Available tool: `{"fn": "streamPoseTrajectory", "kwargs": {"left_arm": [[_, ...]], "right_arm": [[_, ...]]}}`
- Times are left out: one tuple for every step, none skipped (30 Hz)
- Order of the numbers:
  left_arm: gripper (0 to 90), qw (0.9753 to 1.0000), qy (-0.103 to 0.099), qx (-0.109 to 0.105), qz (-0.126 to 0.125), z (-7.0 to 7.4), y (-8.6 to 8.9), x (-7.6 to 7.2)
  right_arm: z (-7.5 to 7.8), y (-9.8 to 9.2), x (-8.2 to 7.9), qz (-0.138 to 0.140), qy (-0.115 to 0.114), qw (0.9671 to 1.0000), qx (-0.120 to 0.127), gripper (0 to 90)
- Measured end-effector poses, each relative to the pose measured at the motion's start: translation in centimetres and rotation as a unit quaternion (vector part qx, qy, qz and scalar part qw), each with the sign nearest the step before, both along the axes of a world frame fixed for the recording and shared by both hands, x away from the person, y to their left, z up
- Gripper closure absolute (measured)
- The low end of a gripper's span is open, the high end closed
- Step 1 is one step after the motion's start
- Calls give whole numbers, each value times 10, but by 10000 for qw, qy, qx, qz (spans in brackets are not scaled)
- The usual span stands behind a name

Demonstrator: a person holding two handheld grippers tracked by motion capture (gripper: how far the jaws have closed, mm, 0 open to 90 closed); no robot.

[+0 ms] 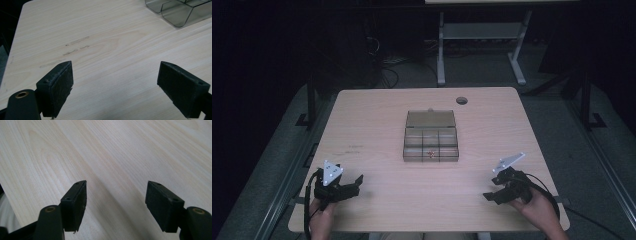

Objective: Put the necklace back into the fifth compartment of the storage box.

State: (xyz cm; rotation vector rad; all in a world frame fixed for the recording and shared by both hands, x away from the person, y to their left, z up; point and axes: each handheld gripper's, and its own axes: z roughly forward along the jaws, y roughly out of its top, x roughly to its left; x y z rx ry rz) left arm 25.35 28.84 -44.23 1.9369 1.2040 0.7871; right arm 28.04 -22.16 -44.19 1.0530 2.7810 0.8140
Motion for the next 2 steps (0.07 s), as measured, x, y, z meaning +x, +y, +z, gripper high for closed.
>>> {"fn": "streamPoseTrajectory", "kwargs": {"left_arm": [[130,10000,-21,7,-14,0,-1,0],[130,10000,-33,38,-45,0,-2,0]], "right_arm": [[0,-1,-3,-53,-21,10000,31,321],[1,-2,-7,-84,-114,9999,46,321]]}}
